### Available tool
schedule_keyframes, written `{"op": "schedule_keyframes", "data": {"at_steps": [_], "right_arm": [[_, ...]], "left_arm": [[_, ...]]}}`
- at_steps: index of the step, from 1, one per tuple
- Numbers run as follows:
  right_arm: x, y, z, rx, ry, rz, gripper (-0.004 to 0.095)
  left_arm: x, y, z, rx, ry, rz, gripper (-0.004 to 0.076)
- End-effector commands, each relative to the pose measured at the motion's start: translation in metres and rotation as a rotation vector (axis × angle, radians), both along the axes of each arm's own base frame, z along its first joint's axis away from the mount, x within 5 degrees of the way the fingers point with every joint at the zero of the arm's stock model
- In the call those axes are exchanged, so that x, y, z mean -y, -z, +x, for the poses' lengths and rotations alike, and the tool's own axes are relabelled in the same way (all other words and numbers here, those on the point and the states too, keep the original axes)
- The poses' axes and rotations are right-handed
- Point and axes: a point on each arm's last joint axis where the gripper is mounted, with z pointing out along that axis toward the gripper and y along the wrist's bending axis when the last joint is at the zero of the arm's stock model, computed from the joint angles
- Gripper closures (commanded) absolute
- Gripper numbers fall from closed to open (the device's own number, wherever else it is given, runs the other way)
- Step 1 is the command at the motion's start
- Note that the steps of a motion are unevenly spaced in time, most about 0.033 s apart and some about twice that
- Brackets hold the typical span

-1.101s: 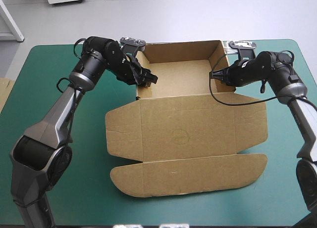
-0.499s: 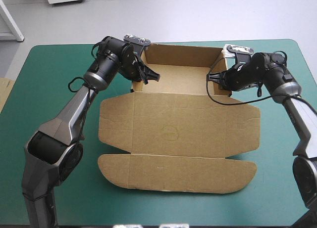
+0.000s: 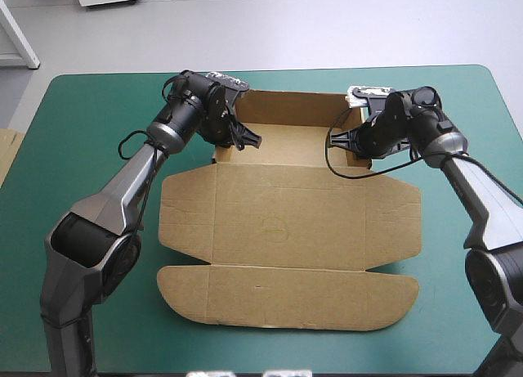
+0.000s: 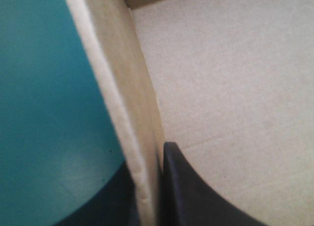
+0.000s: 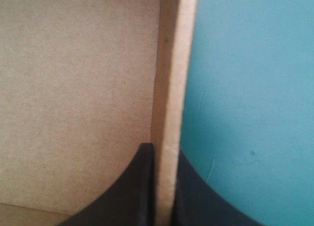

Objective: Fold the box

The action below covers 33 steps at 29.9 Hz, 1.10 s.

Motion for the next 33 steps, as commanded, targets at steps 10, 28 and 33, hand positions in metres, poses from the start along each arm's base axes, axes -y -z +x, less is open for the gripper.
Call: {"op": "schedule_keyframes", "data": {"at_steps": [10, 28, 33], "right_arm": [[-0.003, 0.002, 0.023, 0.157, -0.056, -0.086, 0.0906], [-0.004, 0.021, 0.035, 0.156, -0.068, -0.126, 0.0907], [-0.004, 0.022, 0.034, 0.14, -0.067, -0.123, 0.0898]], "left_arm": [[0.003, 0.011, 0.009, 0.044, 0.075, 0.007, 0.0734], [0.015, 0.048, 0.024, 0.006, 0.051, -0.04, 0.0734], [0.015, 0.05, 0.021, -0.03, 0.052, -0.036, 0.0732]]}}
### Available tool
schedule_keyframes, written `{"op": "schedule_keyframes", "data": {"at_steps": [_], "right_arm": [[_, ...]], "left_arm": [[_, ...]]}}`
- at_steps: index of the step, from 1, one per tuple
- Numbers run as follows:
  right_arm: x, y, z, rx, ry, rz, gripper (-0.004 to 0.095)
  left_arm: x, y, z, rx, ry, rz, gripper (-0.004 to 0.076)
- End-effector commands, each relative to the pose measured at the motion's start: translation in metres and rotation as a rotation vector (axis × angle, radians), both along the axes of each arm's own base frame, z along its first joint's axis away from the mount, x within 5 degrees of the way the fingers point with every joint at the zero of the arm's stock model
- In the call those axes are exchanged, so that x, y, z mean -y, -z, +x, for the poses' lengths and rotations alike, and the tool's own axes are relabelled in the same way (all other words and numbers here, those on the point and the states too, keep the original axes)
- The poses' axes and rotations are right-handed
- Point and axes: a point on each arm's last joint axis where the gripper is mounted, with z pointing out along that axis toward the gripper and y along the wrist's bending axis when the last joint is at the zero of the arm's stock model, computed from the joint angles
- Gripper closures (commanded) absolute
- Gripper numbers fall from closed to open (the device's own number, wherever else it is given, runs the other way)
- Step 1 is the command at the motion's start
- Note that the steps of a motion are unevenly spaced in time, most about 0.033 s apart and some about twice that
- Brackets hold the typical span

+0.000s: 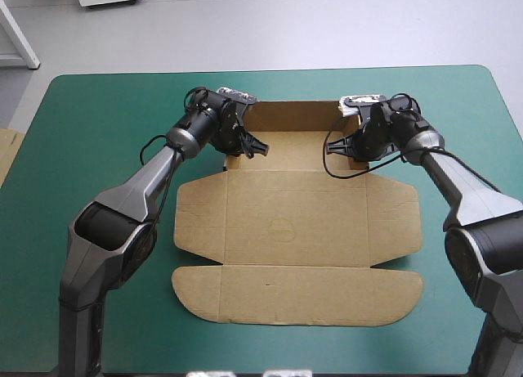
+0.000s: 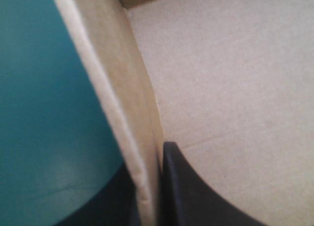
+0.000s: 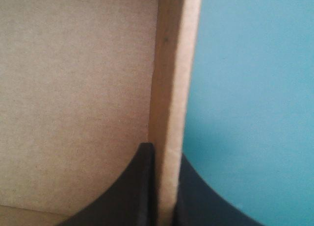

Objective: Fold the box

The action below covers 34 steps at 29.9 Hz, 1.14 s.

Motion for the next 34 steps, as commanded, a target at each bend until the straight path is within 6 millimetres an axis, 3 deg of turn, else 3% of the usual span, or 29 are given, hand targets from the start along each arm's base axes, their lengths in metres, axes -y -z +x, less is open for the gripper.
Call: {"op": "schedule_keyframes", "data": {"at_steps": [1, 4, 7, 10, 15, 21, 28, 34], "right_arm": [[0.0, -0.027, 0.002, 0.13, -0.051, -0.017, 0.0864], [-0.001, -0.027, 0.002, 0.125, -0.047, -0.003, 0.0619], [-0.002, -0.026, 0.001, 0.116, -0.035, 0.012, 0.0328], [-0.001, -0.026, 0.001, 0.107, -0.026, 0.015, 0.0221], [-0.001, -0.035, -0.003, 0.126, -0.022, 0.03, 0.0235], [0.002, -0.057, -0.013, 0.175, -0.022, 0.035, 0.0235], [0.009, -0.074, -0.024, 0.192, -0.028, -0.013, 0.0235], [0.019, -0.118, -0.051, 0.296, -0.023, -0.021, 0.0235]], "left_arm": [[0.002, -0.013, -0.008, -0.01, 0.071, 0.001, 0.0724], [0.0, -0.015, -0.01, -0.028, 0.071, 0.018, 0.0615], [-0.001, -0.018, -0.011, -0.027, 0.07, 0.023, 0.0388], [-0.002, -0.021, -0.012, -0.023, 0.057, 0.015, 0.0191], [-0.004, -0.035, -0.017, -0.008, 0.056, 0.008, 0.0197], [-0.007, -0.068, -0.025, 0.09, 0.058, -0.058, 0.0197], [-0.01, -0.08, -0.033, 0.084, 0.058, -0.063, 0.0197], [-0.019, -0.127, -0.053, 0.192, 0.085, -0.123, 0.0197]]}}
